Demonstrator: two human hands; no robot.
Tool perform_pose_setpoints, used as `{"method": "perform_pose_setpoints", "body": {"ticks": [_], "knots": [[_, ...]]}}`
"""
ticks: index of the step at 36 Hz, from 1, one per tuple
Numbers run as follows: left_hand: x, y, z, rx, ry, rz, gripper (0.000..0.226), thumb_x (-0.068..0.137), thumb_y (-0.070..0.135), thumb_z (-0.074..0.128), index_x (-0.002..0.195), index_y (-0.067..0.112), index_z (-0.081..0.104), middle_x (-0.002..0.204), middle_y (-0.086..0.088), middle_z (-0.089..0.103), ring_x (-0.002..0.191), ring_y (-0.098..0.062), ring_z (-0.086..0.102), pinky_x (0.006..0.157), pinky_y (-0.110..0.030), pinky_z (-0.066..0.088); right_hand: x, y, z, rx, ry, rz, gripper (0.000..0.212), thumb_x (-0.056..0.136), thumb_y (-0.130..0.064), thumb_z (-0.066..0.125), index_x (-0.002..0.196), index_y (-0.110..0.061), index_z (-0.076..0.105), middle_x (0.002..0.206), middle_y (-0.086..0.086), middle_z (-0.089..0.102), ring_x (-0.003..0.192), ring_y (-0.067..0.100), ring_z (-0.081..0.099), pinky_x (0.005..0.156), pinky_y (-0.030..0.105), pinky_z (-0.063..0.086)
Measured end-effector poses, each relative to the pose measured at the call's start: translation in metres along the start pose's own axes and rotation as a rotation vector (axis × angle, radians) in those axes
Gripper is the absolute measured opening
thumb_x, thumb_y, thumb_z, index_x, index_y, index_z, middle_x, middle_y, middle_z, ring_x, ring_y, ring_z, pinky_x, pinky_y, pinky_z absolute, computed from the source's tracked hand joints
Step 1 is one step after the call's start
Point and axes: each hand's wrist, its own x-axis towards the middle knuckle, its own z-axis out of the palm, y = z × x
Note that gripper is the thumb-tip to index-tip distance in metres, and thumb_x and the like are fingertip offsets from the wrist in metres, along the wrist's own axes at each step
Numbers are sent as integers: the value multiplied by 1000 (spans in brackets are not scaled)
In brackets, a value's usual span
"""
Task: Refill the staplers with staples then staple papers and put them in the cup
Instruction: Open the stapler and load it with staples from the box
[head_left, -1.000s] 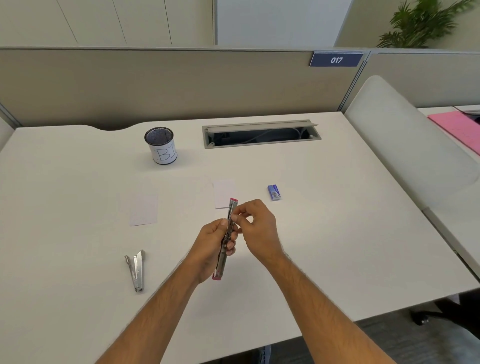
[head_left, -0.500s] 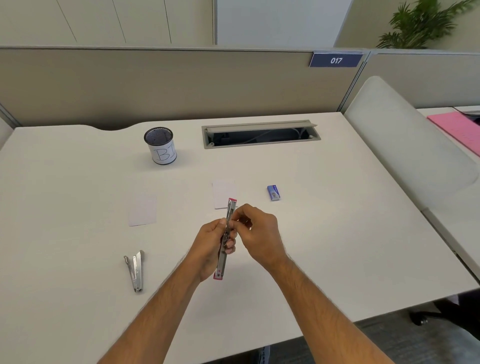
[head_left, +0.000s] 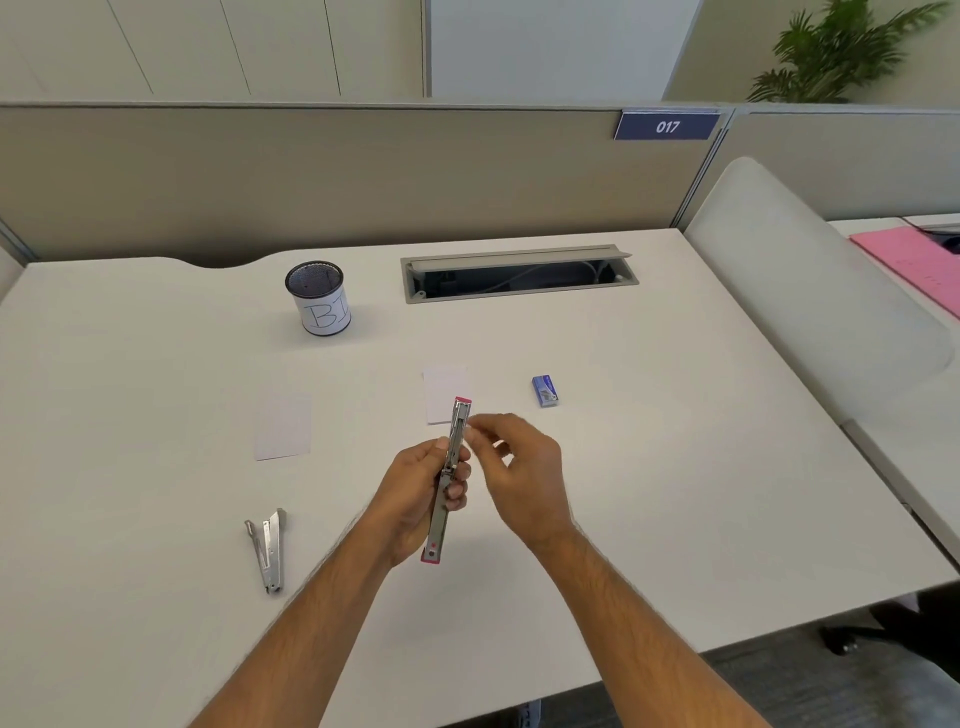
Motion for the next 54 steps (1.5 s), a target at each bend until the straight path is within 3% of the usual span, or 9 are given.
{"method": "perform_pose_setpoints", "body": {"ticks": [5, 12, 18, 26, 33, 37, 40, 50, 54], "knots": [[-2, 0, 2, 19, -24, 6, 37, 113, 24, 38, 100, 1, 64, 72, -9, 59, 53, -15, 46, 52, -26, 42, 8, 6, 3, -332, -67, -33, 40, 103, -14, 50, 142, -21, 58, 117, -1, 59, 109, 18, 54, 75, 33, 54], [-4, 1, 1, 18, -10, 2, 38, 113, 23, 36, 101, 1, 64, 72, -10, 59, 52, -14, 46, 53, -27, 41, 0, 7, 1, -613, -174, -124, 90, 82, 5, 57, 160, -27, 27, 145, 8, 42, 113, 20, 51, 53, 24, 44], [-2, 1, 3, 14, 4, -1, 37, 113, 24, 38, 100, 1, 65, 71, -9, 60, 52, -14, 47, 52, -27, 42, -2, 4, -1, -666, -175, -185, 78, 75, 10, 63, 147, -19, 51, 139, 13, 52, 108, 29, 58, 58, 23, 38], [1, 2, 5, 10, 9, 3, 36, 113, 22, 38, 101, 3, 65, 70, -9, 60, 51, -15, 45, 50, -27, 40, -6, 4, -4, -638, -205, -226, 70, 79, 8, 59, 143, -18, 55, 138, 11, 52, 109, 28, 57, 57, 23, 41], [1, 2, 6, 8, 26, 20, 35, 112, 22, 40, 104, 3, 68, 69, -7, 59, 52, -14, 46, 49, -26, 39, -7, -2, -1, -499, -155, -293, 56, 90, -19, 27, 130, -11, 65, 136, 8, 52, 112, 23, 53, 58, 27, 51], [-1, 4, 6, 20, 8, 22, 36, 112, 24, 39, 102, 1, 66, 70, -8, 59, 52, -14, 46, 50, -26, 40, -3, -11, -2, -363, -29, -239, 48, 93, -17, 34, 125, -7, 68, 127, 9, 57, 108, 23, 56, 67, 29, 56], [-3, 4, 6, 21, -1, 28, 36, 112, 23, 39, 100, 2, 65, 71, -8, 59, 52, -14, 45, 51, -26, 40, 4, -11, -3, -279, 32, -130, 27, 98, -5, 55, 119, -6, 71, 115, 4, 57, 107, 21, 57, 77, 36, 57], [-6, 4, 6, 52, -7, 38, 35, 113, 19, 37, 95, 4, 62, 69, -7, 57, 53, -15, 44, 51, -26, 39, 15, -12, -2, -242, -98, -55, 16, 91, -14, 70, 106, -11, 74, 103, -7, 49, 105, 15, 52, 78, 26, 50], [-6, 3, 6, 81, 12, 49, 36, 113, 19, 36, 90, 6, 61, 68, -7, 55, 52, -15, 44, 51, -26, 39, 17, -14, -1, -264, -131, -22, 20, 90, -17, 72, 109, -13, 73, 102, -8, 49, 103, 12, 50, 76, 14, 41]]}}
